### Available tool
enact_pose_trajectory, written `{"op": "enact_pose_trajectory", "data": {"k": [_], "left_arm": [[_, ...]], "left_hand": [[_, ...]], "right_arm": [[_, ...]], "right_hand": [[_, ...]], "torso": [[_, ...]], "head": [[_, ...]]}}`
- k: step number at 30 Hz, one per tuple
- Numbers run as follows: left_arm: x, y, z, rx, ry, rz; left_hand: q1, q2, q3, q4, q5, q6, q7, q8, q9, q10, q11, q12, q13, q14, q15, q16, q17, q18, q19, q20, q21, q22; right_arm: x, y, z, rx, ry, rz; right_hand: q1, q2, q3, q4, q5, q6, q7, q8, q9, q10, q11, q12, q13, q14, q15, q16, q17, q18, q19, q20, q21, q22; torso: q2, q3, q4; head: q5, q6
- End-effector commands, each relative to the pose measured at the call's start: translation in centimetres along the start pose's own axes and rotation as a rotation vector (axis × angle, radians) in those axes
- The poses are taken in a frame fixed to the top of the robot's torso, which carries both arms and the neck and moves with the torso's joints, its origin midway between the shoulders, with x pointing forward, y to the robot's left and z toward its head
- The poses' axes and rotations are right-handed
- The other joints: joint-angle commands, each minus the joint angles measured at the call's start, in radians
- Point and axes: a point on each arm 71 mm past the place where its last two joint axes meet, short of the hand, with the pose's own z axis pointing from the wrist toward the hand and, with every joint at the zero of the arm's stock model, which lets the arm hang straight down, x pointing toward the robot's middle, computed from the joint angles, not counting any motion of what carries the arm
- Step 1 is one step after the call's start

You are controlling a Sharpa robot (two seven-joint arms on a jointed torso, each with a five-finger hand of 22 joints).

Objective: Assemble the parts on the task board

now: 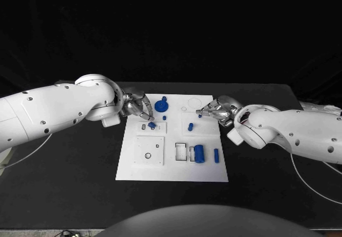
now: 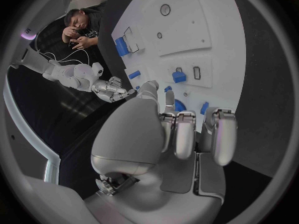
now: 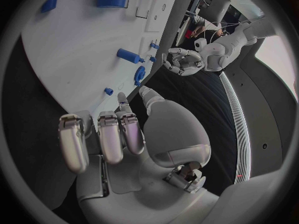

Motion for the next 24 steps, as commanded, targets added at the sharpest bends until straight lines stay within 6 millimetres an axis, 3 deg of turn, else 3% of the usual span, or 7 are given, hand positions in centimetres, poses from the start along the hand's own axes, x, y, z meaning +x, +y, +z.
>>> {"op": "enact_pose_trajectory", "data": {"k": [1, 4, 8, 9, 24], "left_arm": [[-0.6, -1.0, -0.3, 0.126, -0.105, 0.105], [-0.5, -1.0, -0.4, 0.142, -0.114, 0.126], [-0.6, -0.8, -0.7, 0.157, -0.124, 0.134], [-0.6, -0.7, -0.7, 0.162, -0.128, 0.135], [-0.2, 0.1, -0.7, 0.169, -0.122, 0.149]], "left_hand": [[0.014, -0.013, 0.008, 0.0, 0.041, 0.011, 0.003, -0.011, -0.024, 0.106, 0.009, 0.002, 0.263, 0.104, 0.009, 0.003, 0.263, -0.007, 0.105, 0.007, 0.002, 0.263], [0.004, -0.031, 0.005, 0.002, 0.038, 0.013, 0.005, -0.023, -0.049, 0.106, 0.012, 0.002, 0.263, 0.104, 0.012, 0.003, 0.263, -0.007, 0.105, 0.01, 0.002, 0.263], [0.002, -0.037, 0.007, 0.003, 0.032, 0.014, 0.006, -0.03, -0.062, 0.106, 0.013, 0.002, 0.263, 0.104, 0.013, 0.003, 0.263, -0.007, 0.105, 0.011, 0.002, 0.263], [0.006, -0.04, 0.013, 0.002, 0.027, 0.011, 0.008, -0.043, -0.084, 0.106, 0.016, 0.002, 0.263, 0.104, 0.014, 0.003, 0.263, -0.007, 0.105, 0.013, 0.002, 0.263], [0.051, -0.052, 0.049, 0.001, -0.013, 0.017, 0.012, -0.096, -0.185, 0.106, 0.019, 0.002, 0.263, 0.104, 0.019, 0.003, 0.263, -0.007, 0.105, 0.02, 0.002, 0.263]], "right_arm": [[0.1, 0.0, 0.0, -0.009, 0.004, -0.008], [0.1, 0.0, 0.0, -0.009, 0.004, -0.008], [0.1, 0.1, 0.0, -0.01, 0.005, -0.008], [0.1, 0.1, 0.0, -0.01, 0.005, -0.008], [0.1, 0.1, -0.1, -0.013, 0.005, -0.008]], "right_hand": [[0.006, 0.003, -0.004, 0.001, 0.003, -0.003, 0.005, 0.004, 0.001, 0.102, 0.008, 0.004, 0.263, 0.106, 0.008, 0.004, 0.263, -0.007, 0.105, 0.007, 0.004, 0.263], [0.006, 0.003, -0.004, 0.001, 0.003, -0.003, 0.005, 0.004, 0.001, 0.102, 0.008, 0.004, 0.263, 0.106, 0.008, 0.004, 0.263, -0.007, 0.105, 0.007, 0.004, 0.263], [0.006, 0.003, -0.004, 0.001, 0.003, -0.003, 0.005, 0.004, 0.001, 0.102, 0.008, 0.004, 0.263, 0.106, 0.008, 0.004, 0.263, -0.007, 0.105, 0.007, 0.004, 0.263], [0.006, 0.003, -0.004, 0.001, 0.003, -0.003, 0.005, 0.004, 0.001, 0.102, 0.008, 0.004, 0.263, 0.106, 0.008, 0.004, 0.263, -0.007, 0.105, 0.007, 0.004, 0.263], [0.006, 0.003, -0.004, 0.001, 0.003, -0.003, 0.005, 0.004, 0.001, 0.102, 0.008, 0.004, 0.263, 0.106, 0.008, 0.004, 0.263, -0.007, 0.105, 0.007, 0.004, 0.263]], "torso": [[0.0, 0.0005, -0.0006], [0.0, 0.0003, -0.0005], [0.001, 0.0003, -0.0012], [0.001, 0.0003, -0.0007], [0.0, 0.0003, -0.0003]], "head": [[0.002, 0.0], [0.002, -0.001], [0.002, -0.002], [0.003, -0.002], [0.003, -0.005]]}}
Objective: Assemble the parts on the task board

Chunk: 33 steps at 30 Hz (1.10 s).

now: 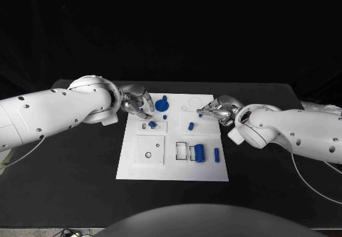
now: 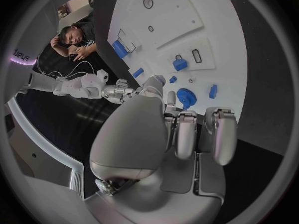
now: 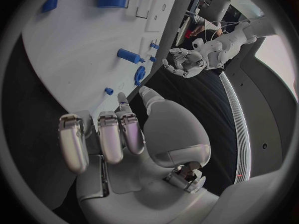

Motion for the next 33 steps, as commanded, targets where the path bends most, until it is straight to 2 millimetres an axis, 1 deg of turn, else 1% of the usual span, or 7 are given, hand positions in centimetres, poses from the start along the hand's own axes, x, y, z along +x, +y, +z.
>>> {"op": "enact_pose_trajectory", "data": {"k": [1, 5, 14, 25, 28, 33], "left_arm": [[0.0, -0.2, 0.0, 0.03, -0.009, 0.022], [0.2, 0.0, 0.0, 0.031, -0.007, 0.022], [1.0, 0.6, 0.2, 0.017, 0.005, 0.013], [1.7, 0.7, 0.5, 0.019, 0.017, 0.006], [1.8, 0.8, 0.6, 0.015, 0.018, 0.008], [1.9, 0.8, 0.6, 0.005, 0.025, 0.013]], "left_hand": [[0.012, 0.0, 0.009, 0.002, -0.017, 0.008, 0.0, -0.009, -0.017, 0.106, 0.004, 0.002, 0.263, 0.104, 0.005, 0.003, 0.263, -0.007, 0.105, 0.006, 0.002, 0.263], [0.023, 0.0, 0.018, 0.002, -0.038, 0.023, -0.004, -0.016, -0.04, 0.106, 0.001, 0.002, 0.263, 0.104, 0.003, 0.003, 0.263, -0.007, 0.105, 0.007, 0.002, 0.263], [0.038, 0.001, 0.036, 0.002, -0.079, 0.068, -0.005, -0.025, -0.085, 0.106, 0.0, 0.002, 0.263, 0.104, 0.002, 0.003, 0.263, -0.007, 0.105, 0.01, 0.002, 0.263], [0.044, 0.0, 0.043, 0.002, -0.101, 0.073, -0.007, -0.037, -0.107, 0.106, -0.001, 0.002, 0.263, 0.104, 0.002, 0.003, 0.263, -0.007, 0.105, 0.011, 0.002, 0.263], [0.046, -0.003, 0.046, 0.002, -0.109, 0.066, -0.007, -0.048, -0.12, 0.106, -0.002, 0.002, 0.263, 0.104, 0.001, 0.003, 0.263, -0.007, 0.105, 0.011, 0.002, 0.263], [0.046, -0.004, 0.048, 0.002, -0.114, 0.06, -0.006, -0.054, -0.128, 0.106, -0.001, 0.002, 0.263, 0.104, 0.001, 0.003, 0.263, -0.007, 0.105, 0.012, 0.002, 0.263]], "right_arm": [[0.1, 0.1, 0.0, -0.013, 0.005, -0.008], [0.1, 0.1, 0.0, -0.013, 0.004, -0.008], [0.1, 0.1, -0.1, -0.015, 0.002, -0.007], [0.1, 0.1, -0.1, -0.018, 0.001, -0.006], [0.1, 0.1, -0.1, -0.018, 0.001, -0.006], [0.1, 0.1, -0.1, -0.018, 0.001, -0.006]], "right_hand": [[0.006, 0.003, -0.004, 0.001, 0.003, -0.003, 0.005, 0.004, 0.001, 0.102, 0.008, 0.004, 0.263, 0.106, 0.008, 0.004, 0.263, -0.007, 0.105, 0.007, 0.004, 0.263], [0.006, 0.003, -0.004, 0.001, 0.003, -0.003, 0.005, 0.004, 0.001, 0.102, 0.008, 0.004, 0.263, 0.106, 0.008, 0.004, 0.263, -0.007, 0.105, 0.007, 0.004, 0.263], [0.006, 0.003, -0.004, 0.001, 0.003, -0.003, 0.005, 0.004, 0.001, 0.102, 0.008, 0.004, 0.263, 0.106, 0.008, 0.004, 0.263, -0.007, 0.105, 0.007, 0.004, 0.263], [0.007, 0.003, -0.004, 0.0, 0.003, -0.003, 0.006, 0.005, 0.001, 0.102, 0.008, 0.004, 0.263, 0.106, 0.008, 0.004, 0.263, -0.007, 0.105, 0.007, 0.004, 0.263], [0.007, 0.003, -0.004, 0.0, 0.003, -0.003, 0.006, 0.005, 0.001, 0.102, 0.008, 0.004, 0.263, 0.106, 0.008, 0.004, 0.263, -0.007, 0.105, 0.007, 0.004, 0.263], [0.007, 0.003, -0.004, 0.0, 0.003, -0.003, 0.006, 0.005, 0.001, 0.102, 0.008, 0.004, 0.263, 0.106, 0.008, 0.004, 0.263, -0.007, 0.105, 0.007, 0.004, 0.263]], "torso": [[0.0, 0.0004, 0.0002], [0.0, -0.0002, -0.0001], [0.0, 0.0, 0.0006], [0.0, -0.0002, 0.0004], [0.0, -0.0003, 0.0], [-0.001, 0.0, -0.0001]], "head": [[0.0, -0.001], [-0.001, -0.002], [-0.002, -0.003], [-0.003, -0.003], [-0.003, -0.003], [-0.003, -0.003]]}}
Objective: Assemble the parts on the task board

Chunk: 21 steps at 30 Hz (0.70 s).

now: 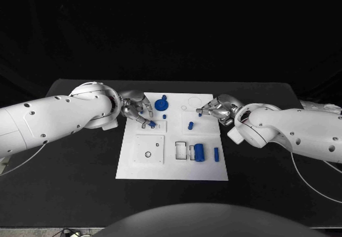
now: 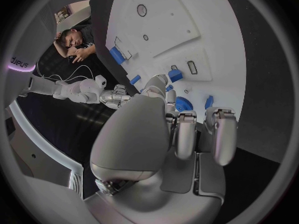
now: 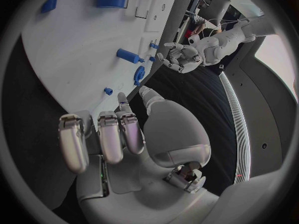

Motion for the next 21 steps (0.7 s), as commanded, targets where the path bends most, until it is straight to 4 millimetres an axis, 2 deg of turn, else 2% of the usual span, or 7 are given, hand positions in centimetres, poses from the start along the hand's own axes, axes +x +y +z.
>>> {"op": "enact_pose_trajectory", "data": {"k": [1, 12, 18, 21], "left_arm": [[0.08, -0.18, 0.11, 0.002, 0.004, 0.012], [0.38, -0.13, 0.32, -0.028, 0.024, 0.025], [0.51, -0.1, 0.45, -0.038, 0.029, 0.031], [0.56, -0.1, 0.52, -0.04, 0.033, 0.032]], "left_hand": [[0.012, 0.0, 0.005, -0.001, -0.005, -0.007, 0.0, -0.004, -0.003, 0.106, -0.001, 0.002, 0.263, 0.104, 0.001, 0.003, 0.263, -0.007, 0.105, 0.005, 0.002, 0.263], [0.034, 0.005, 0.023, -0.005, -0.022, -0.006, -0.001, -0.009, -0.018, 0.106, -0.001, 0.002, 0.263, 0.104, 0.002, 0.003, 0.263, -0.007, 0.105, 0.006, 0.002, 0.263], [0.038, 0.006, 0.027, -0.004, -0.024, -0.007, -0.001, -0.01, -0.021, 0.106, -0.001, 0.002, 0.263, 0.104, 0.002, 0.003, 0.263, -0.007, 0.105, 0.007, 0.002, 0.263], [0.038, 0.006, 0.027, -0.004, -0.025, -0.008, -0.001, -0.01, -0.022, 0.106, -0.001, 0.002, 0.263, 0.104, 0.002, 0.003, 0.263, -0.007, 0.105, 0.007, 0.002, 0.263]], "right_arm": [[0.08, 0.11, -0.01, -0.014, 0.002, -0.007], [0.16, 0.19, 0.03, -0.017, 0.004, -0.007], [0.12, 0.15, 0.02, -0.015, 0.003, -0.007], [0.11, 0.14, 0.01, -0.015, 0.002, -0.007]], "right_hand": [[0.007, 0.003, -0.004, 0.0, 0.003, -0.003, 0.006, 0.005, 0.002, 0.106, 0.004, 0.004, 0.263, 0.106, 0.008, 0.004, 0.263, -0.007, 0.105, 0.007, 0.004, 0.263], [0.007, 0.003, -0.004, 0.0, 0.003, -0.003, 0.006, 0.005, 0.002, 0.106, 0.004, 0.004, 0.263, 0.106, 0.008, 0.004, 0.263, -0.007, 0.105, 0.007, 0.004, 0.263], [0.007, 0.003, -0.004, 0.0, 0.003, -0.003, 0.006, 0.005, 0.002, 0.106, 0.004, 0.004, 0.263, 0.106, 0.008, 0.004, 0.263, -0.007, 0.105, 0.007, 0.004, 0.263], [0.007, 0.003, -0.004, 0.0, 0.003, -0.003, 0.006, 0.005, 0.002, 0.106, 0.004, 0.004, 0.263, 0.106, 0.008, 0.004, 0.263, -0.007, 0.105, 0.007, 0.004, 0.263]], "torso": [[0.0, 0.0002, -0.0004], [0.0, 0.0004, -0.0005], [0.0, -0.0004, 0.0007], [0.0, -0.0001, 0.0004]], "head": [[0.0, 0.0], [0.0, 0.0], [-0.005, 0.0], [-0.002, 0.0]]}}
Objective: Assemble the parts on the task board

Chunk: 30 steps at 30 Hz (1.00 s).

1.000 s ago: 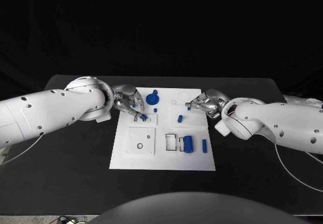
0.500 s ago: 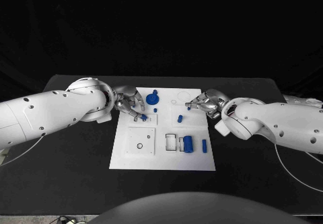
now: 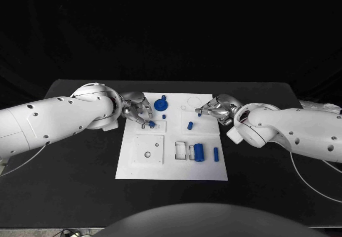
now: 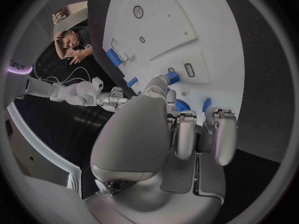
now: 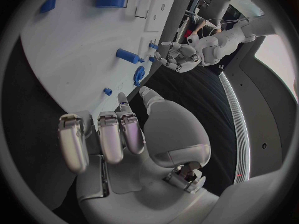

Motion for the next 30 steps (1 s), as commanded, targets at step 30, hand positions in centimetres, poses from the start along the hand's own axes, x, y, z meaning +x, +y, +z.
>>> {"op": "enact_pose_trajectory", "data": {"k": [30], "left_arm": [[0.91, -0.12, 0.69, -0.015, 0.057, 0.016]], "left_hand": [[0.028, 0.007, 0.027, -0.003, -0.02, 0.016, 0.001, 0.005, -0.01, 0.106, 0.0, 0.002, 0.263, 0.104, 0.004, 0.003, 0.263, -0.007, 0.105, 0.009, 0.002, 0.263]], "right_arm": [[0.13, 0.14, -0.05, -0.015, 0.004, -0.007]], "right_hand": [[0.007, 0.003, -0.004, 0.0, 0.003, -0.003, 0.006, 0.005, 0.002, 0.106, 0.004, 0.004, 0.263, 0.106, 0.008, 0.004, 0.263, -0.007, 0.105, 0.007, 0.004, 0.263]], "torso": [[0.0, 0.0, -0.0003]], "head": [[-0.001, 0.0]]}}
